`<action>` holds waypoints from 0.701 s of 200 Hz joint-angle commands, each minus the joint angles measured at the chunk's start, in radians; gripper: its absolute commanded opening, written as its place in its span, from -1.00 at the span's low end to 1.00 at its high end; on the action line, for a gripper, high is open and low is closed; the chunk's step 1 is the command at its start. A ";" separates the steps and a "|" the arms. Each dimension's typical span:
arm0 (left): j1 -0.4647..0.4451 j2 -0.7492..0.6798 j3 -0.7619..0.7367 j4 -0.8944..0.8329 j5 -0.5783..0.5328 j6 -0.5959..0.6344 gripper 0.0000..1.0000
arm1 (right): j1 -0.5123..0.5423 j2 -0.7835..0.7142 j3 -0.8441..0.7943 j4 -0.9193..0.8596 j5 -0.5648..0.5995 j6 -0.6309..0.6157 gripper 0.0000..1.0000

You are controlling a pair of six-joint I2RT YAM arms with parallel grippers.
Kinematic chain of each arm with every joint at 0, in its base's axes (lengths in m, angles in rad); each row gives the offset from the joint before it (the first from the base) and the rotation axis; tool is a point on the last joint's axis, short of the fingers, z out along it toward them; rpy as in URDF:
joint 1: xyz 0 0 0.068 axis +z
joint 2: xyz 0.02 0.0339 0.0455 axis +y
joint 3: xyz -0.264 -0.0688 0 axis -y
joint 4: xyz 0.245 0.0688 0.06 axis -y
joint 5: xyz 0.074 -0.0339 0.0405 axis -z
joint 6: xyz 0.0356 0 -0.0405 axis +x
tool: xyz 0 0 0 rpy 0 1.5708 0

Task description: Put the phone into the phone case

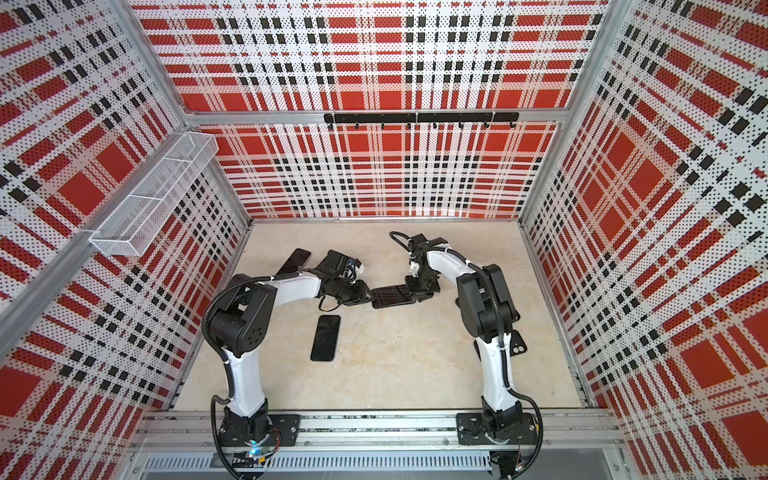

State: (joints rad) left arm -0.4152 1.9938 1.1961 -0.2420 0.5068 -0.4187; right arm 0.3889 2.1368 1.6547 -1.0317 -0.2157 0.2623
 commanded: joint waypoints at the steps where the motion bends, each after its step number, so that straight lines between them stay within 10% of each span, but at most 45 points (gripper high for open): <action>1: 0.006 0.004 0.006 0.015 -0.056 0.003 -0.30 | -0.017 0.016 0.026 -0.017 -0.019 -0.021 -0.51; 140: -0.043 0.061 0.017 0.016 -0.078 -0.004 -0.61 | -0.013 0.117 -0.018 0.059 -0.117 -0.031 -0.86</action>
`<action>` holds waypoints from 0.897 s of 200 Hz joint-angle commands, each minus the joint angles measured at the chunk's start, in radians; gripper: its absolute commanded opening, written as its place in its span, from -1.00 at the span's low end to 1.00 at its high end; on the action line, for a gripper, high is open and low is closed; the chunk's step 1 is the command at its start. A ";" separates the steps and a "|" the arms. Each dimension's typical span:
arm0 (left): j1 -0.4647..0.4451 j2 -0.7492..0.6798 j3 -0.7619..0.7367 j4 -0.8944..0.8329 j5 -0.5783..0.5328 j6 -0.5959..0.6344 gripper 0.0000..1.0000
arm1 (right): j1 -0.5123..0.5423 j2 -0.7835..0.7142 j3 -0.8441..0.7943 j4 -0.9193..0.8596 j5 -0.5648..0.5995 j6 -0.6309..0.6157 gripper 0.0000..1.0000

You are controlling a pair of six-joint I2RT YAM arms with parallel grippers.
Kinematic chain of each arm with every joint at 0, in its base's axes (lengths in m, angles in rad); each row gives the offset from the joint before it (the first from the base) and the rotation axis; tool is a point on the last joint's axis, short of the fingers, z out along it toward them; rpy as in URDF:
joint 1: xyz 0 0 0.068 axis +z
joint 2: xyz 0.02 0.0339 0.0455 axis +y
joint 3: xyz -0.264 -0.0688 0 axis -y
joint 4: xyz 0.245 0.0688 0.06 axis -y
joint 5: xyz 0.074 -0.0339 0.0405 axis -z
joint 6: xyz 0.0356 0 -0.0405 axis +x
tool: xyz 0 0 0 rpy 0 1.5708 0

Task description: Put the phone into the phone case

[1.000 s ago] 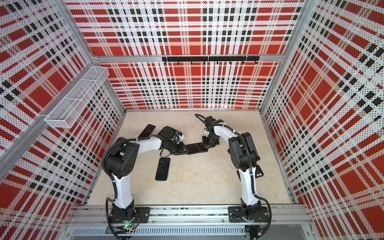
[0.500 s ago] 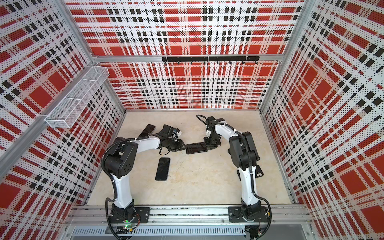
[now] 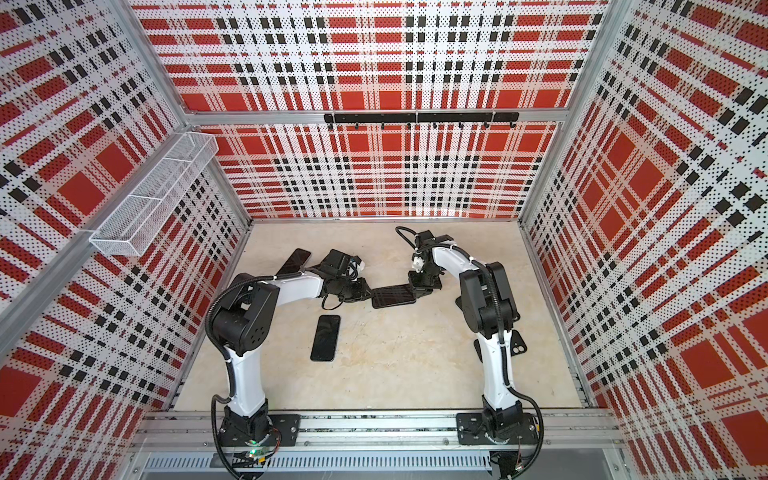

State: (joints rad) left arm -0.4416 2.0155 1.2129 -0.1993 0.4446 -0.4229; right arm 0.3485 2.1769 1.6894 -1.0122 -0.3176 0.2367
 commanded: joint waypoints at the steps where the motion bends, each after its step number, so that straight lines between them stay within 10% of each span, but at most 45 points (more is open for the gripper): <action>1: -0.018 0.040 0.000 -0.026 -0.015 0.001 -0.61 | 0.029 0.077 -0.053 0.040 -0.015 -0.005 -0.86; 179: -0.054 0.070 -0.004 -0.028 0.018 -0.005 -0.72 | 0.176 0.310 -0.368 0.247 -0.064 0.126 -0.89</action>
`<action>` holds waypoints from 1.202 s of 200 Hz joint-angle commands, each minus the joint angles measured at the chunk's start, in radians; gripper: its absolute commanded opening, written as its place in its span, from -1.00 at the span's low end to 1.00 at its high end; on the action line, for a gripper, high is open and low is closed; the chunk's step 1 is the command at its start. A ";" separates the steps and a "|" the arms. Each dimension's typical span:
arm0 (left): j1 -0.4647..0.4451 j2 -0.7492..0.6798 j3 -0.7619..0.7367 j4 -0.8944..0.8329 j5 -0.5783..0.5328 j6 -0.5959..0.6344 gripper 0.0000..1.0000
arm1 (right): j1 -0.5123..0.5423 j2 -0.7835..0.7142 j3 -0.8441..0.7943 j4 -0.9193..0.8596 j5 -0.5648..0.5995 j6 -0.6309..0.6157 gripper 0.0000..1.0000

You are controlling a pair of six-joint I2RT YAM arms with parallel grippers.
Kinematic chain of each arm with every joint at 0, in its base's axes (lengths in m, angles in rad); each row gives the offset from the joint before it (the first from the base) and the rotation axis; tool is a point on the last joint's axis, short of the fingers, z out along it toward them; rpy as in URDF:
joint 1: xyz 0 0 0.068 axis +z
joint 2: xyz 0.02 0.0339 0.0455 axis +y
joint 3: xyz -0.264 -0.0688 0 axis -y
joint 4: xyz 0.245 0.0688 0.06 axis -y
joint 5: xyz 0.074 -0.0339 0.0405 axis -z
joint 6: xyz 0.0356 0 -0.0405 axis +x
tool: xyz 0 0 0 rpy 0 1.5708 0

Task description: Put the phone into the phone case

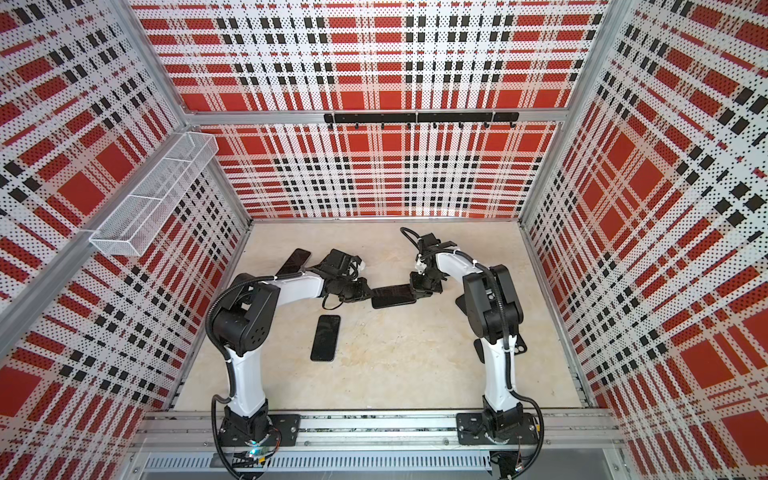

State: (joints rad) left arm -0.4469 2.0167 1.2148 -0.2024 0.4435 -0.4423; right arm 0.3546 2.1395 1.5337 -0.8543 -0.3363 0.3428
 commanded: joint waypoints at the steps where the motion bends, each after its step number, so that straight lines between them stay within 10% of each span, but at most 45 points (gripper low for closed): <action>1: -0.049 0.069 -0.006 -0.025 0.020 0.014 -0.72 | 0.170 0.349 -0.214 0.090 -0.046 0.020 -0.89; 89: -0.055 0.076 -0.006 -0.023 0.022 0.012 -0.75 | 0.180 0.467 -0.212 0.119 -0.023 0.019 -0.90; 126: -0.043 0.066 0.000 -0.029 0.012 0.020 -0.73 | 0.153 0.255 -0.194 0.056 0.014 0.016 -0.81; 173: -0.034 0.062 0.000 -0.040 -0.020 0.029 -0.72 | 0.085 0.019 0.123 -0.219 0.200 -0.050 -0.44; 240: -0.030 0.069 0.003 -0.047 -0.034 0.036 -0.71 | 0.026 0.112 0.419 -0.354 0.298 -0.165 -0.16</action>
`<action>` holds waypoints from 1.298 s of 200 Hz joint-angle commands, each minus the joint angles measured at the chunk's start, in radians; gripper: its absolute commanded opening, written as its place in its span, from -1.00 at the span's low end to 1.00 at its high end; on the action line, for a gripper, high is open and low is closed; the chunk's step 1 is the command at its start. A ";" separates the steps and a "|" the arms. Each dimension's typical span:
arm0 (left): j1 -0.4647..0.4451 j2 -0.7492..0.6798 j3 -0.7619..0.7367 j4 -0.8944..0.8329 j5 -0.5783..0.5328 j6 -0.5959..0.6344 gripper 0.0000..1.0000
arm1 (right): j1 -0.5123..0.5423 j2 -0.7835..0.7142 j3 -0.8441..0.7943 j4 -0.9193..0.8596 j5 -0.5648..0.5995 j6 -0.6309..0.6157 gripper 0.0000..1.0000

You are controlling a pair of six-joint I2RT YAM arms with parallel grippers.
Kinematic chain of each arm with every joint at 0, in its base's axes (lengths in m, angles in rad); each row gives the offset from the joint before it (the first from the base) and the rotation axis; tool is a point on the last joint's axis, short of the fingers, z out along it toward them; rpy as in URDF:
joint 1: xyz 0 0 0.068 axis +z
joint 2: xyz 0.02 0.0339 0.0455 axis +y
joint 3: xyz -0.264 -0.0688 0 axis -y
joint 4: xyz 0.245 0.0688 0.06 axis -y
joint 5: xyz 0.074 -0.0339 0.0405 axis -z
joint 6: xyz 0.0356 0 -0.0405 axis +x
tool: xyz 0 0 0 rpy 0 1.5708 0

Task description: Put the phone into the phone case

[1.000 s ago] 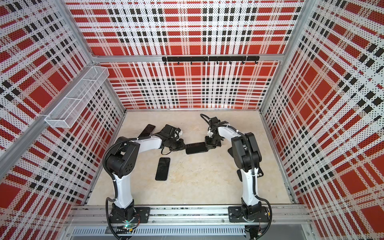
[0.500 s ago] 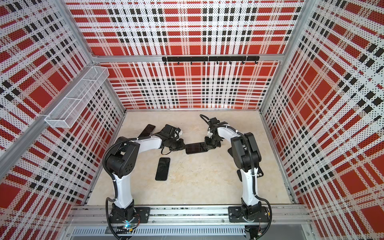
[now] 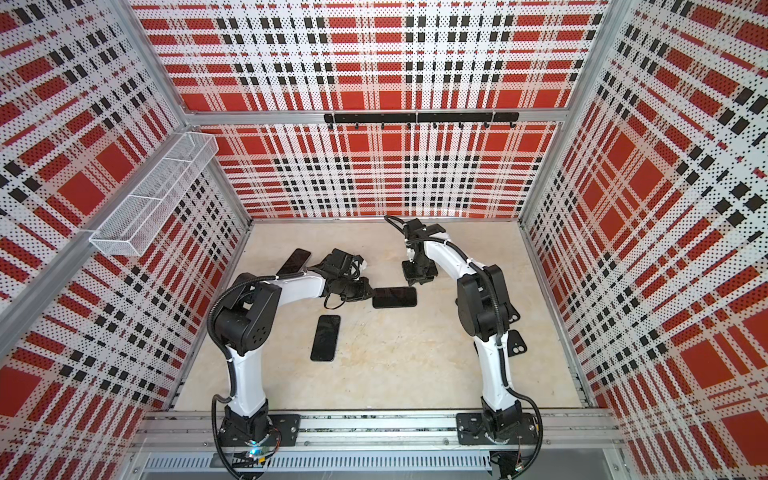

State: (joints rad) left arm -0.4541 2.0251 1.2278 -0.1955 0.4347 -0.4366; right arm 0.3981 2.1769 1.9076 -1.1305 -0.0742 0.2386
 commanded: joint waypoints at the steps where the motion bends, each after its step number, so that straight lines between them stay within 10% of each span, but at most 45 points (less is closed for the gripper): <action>1: -0.023 0.061 -0.010 -0.054 -0.025 0.030 -0.71 | -0.018 0.077 0.048 -0.078 0.034 -0.062 -0.16; 82: -0.023 0.066 -0.005 -0.062 -0.027 0.041 -0.71 | -0.031 0.177 0.034 0.003 -0.190 -0.124 -0.18; 159: -0.030 0.071 -0.003 -0.062 -0.022 0.041 -0.74 | -0.015 0.155 -0.035 0.038 -0.248 -0.113 -0.69; 216: -0.043 0.037 -0.002 -0.062 -0.037 0.043 -0.73 | 0.010 0.018 -0.120 0.079 -0.227 -0.101 -0.53; 259: -0.017 -0.032 -0.004 -0.064 -0.094 0.059 -0.26 | 0.017 -0.112 -0.200 0.103 -0.158 -0.199 -0.21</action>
State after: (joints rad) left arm -0.4747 2.0205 1.2354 -0.1959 0.3908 -0.4030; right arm 0.4000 2.1780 1.7405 -1.0538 -0.2409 0.1181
